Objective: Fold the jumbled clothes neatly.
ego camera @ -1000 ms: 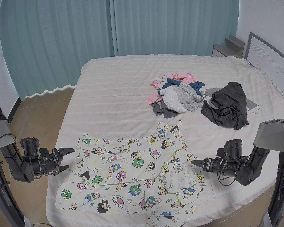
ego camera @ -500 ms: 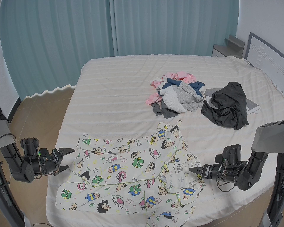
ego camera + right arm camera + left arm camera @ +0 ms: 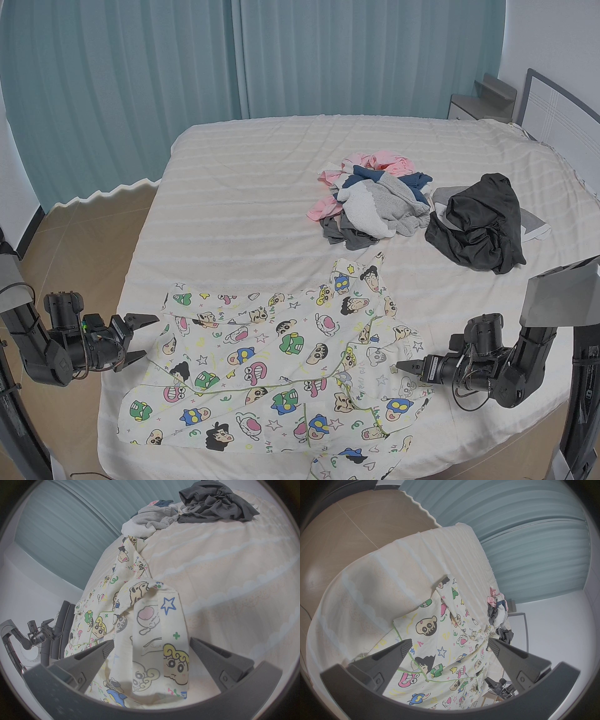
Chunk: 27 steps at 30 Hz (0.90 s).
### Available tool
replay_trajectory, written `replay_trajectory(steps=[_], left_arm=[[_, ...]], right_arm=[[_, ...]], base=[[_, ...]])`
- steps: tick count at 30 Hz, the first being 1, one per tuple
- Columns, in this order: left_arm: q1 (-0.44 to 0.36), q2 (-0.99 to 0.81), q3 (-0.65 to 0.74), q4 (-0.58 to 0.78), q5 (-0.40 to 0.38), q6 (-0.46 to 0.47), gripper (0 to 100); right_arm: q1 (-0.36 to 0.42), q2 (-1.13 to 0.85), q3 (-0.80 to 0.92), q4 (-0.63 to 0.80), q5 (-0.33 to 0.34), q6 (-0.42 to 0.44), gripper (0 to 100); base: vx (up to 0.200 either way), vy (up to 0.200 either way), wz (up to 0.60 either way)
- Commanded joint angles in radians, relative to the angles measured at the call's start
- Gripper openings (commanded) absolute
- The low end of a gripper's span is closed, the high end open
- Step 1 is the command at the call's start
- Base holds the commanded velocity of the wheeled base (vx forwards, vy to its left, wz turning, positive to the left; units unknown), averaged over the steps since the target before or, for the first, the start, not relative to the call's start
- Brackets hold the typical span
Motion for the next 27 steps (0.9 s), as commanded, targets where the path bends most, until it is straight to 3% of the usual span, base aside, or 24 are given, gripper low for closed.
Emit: replay_trajectory(steps=[1,5,6,15,27], left_arm=[[0.0,0.003,-0.001,0.0,0.001,0.0,100],[0.0,0.003,-0.001,0.0,0.001,0.0,100],[0.0,0.003,-0.001,0.0,0.001,0.0,100],[0.0,0.003,-0.001,0.0,-0.001,0.0,100],[0.0,0.003,-0.001,0.0,0.001,0.0,100]], right_arm=[[0.0,0.013,-0.007,0.0,0.001,0.001,100],[0.003,0.029,-0.016,0.0,0.001,0.0,100],[0.006,0.035,-0.026,0.0,0.0,0.003,0],[0.001,0.049,-0.048,-0.003,-0.003,0.007,0],[-0.071,0.003,-0.03,-0.06,-0.006,0.004,0]], base=[[0.0,0.0,0.0],[0.0,0.0,0.0],[0.0,0.0,0.0],[0.0,0.0,0.0],[0.0,0.0,0.0]])
